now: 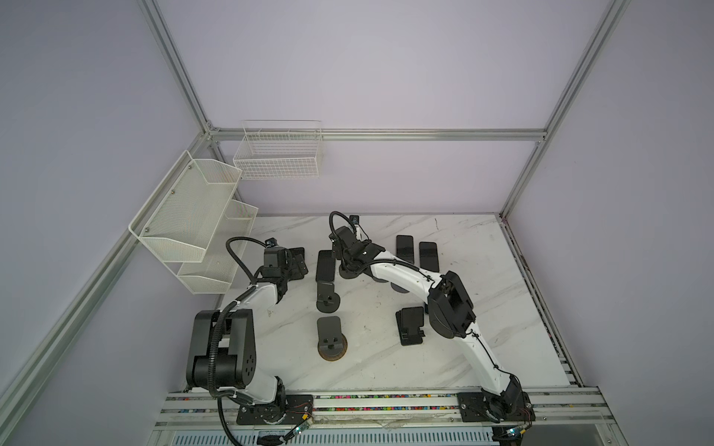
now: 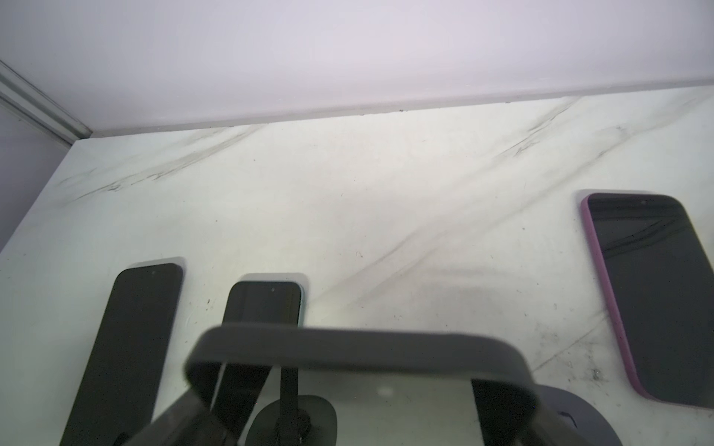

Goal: Remove the phone from the phone stand

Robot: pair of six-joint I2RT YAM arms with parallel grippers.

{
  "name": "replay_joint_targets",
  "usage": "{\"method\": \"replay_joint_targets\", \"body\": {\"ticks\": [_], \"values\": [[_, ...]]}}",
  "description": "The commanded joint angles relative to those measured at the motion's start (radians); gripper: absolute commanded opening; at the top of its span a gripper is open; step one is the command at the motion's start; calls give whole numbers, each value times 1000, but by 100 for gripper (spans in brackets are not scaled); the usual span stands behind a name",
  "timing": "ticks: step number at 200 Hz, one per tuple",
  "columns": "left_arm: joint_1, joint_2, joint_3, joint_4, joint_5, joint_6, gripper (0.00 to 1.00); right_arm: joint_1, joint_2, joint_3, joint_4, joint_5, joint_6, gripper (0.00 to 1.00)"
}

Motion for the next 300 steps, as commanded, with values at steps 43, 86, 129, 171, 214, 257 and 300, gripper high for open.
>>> {"method": "replay_joint_targets", "body": {"ticks": [43, 86, 129, 171, 214, 257, 300], "values": [[8, -9, -6, 20, -1, -13, 100, 48, 29, 53, -33, 208, -7, 75], [8, -5, -3, 19, 2, -11, 99, 51, 4, 32, -3, 194, -21, 68], [8, 1, 4, 16, 5, -10, 100, 53, -30, 23, 19, 168, -38, 65], [8, 2, 4, 15, 5, -10, 99, 53, -99, -39, 86, 145, -75, 65], [8, -6, -6, 25, 7, -10, 100, 50, -130, -48, 124, 128, -150, 64], [8, -18, -20, 39, 7, -10, 100, 42, -188, -59, 133, 82, -161, 64], [9, -30, -32, 50, 7, -10, 100, 9, -280, -138, 195, 69, -246, 64]]}}
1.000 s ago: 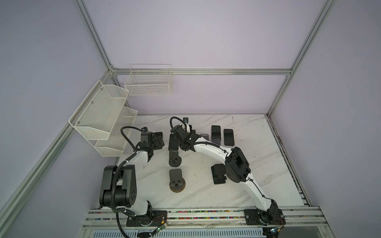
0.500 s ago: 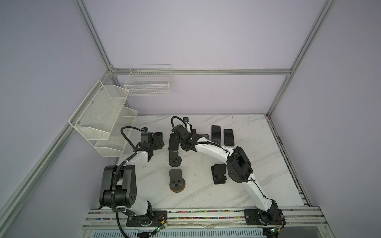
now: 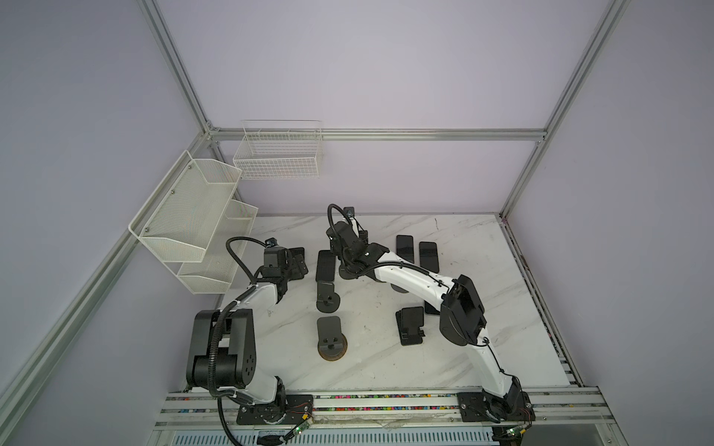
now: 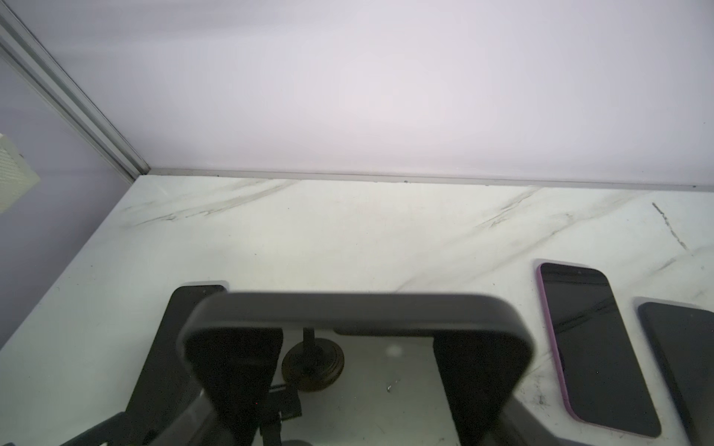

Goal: Remove the phone from the phone stand

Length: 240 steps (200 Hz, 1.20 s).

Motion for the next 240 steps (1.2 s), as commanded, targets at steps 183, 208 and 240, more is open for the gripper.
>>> {"method": "replay_joint_targets", "body": {"ticks": [183, 208, 240], "values": [[9, -26, -28, 41, 6, -12, 100, -617, -252, -358, 14, -76, -106, 62], [11, -17, -20, 33, 6, -13, 100, -675, -199, -353, -14, -101, -122, 63], [11, -15, -17, 29, 15, -9, 99, -707, -134, -307, -87, -120, -162, 63]]}}
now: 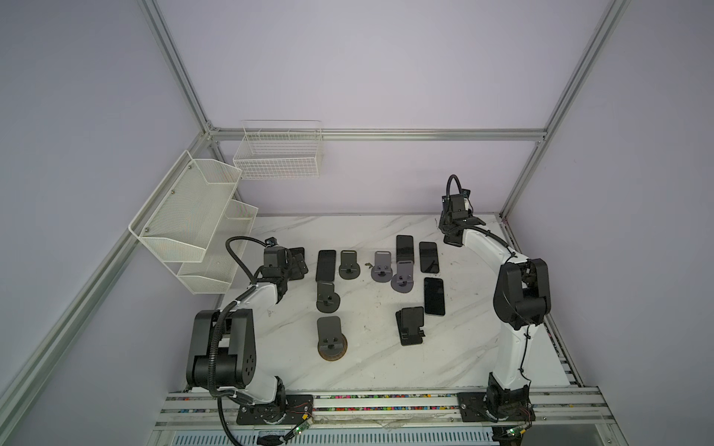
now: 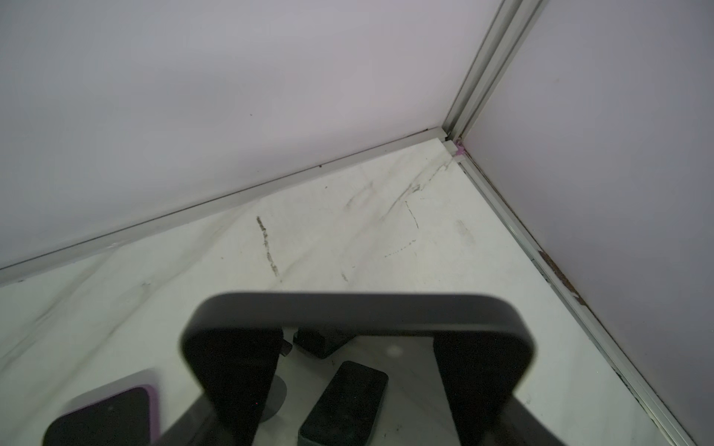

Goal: Remove the phone from the phone stand

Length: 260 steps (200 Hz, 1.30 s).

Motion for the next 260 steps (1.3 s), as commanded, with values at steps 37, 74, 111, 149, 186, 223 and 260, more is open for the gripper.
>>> {"method": "replay_joint_targets", "body": {"ticks": [37, 74, 111, 149, 186, 223, 260], "values": [[10, -14, -15, 20, 10, -9, 99, -8, 122, 131, -184, -64, -107, 62], [10, -8, -7, 11, 8, -10, 100, -56, 191, 186, -292, -123, -135, 62], [12, 0, 3, -1, 2, -15, 99, -80, 196, 138, -304, -191, -158, 62], [12, 0, 3, -2, -2, -18, 99, -92, 235, 146, -337, -288, -197, 62], [13, 0, 3, -3, -6, -20, 100, -92, 276, 146, -365, -276, -219, 64], [13, 5, 6, -5, -7, -20, 99, -92, 273, 113, -345, -280, -223, 64], [12, 1, 3, -1, -7, -19, 100, -93, 283, 100, -335, -285, -207, 64]]}}
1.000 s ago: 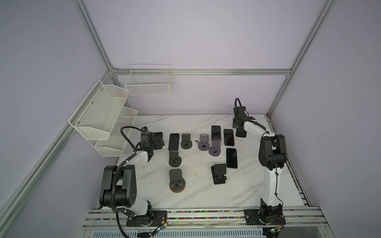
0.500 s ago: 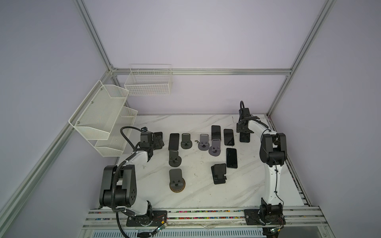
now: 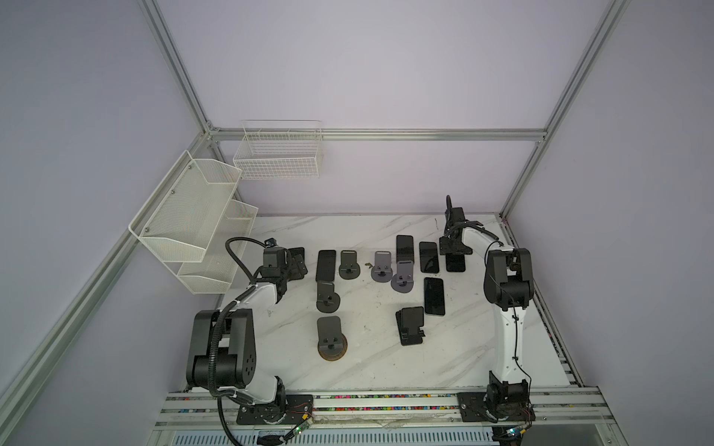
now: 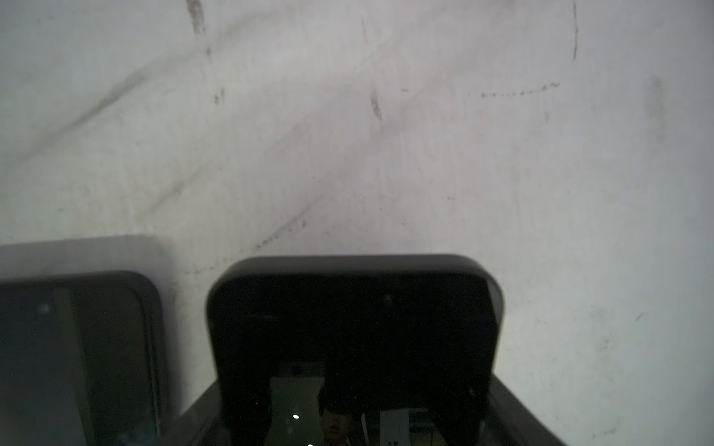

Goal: Remove the phone from the phone stand

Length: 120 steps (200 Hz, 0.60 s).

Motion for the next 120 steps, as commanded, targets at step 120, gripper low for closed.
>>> {"method": "replay_joint_targets", "body": {"ticks": [120], "values": [[8, -17, -16, 32, -11, -21, 100, -44, 60, -47, -88, -148, -17, 73]]}}
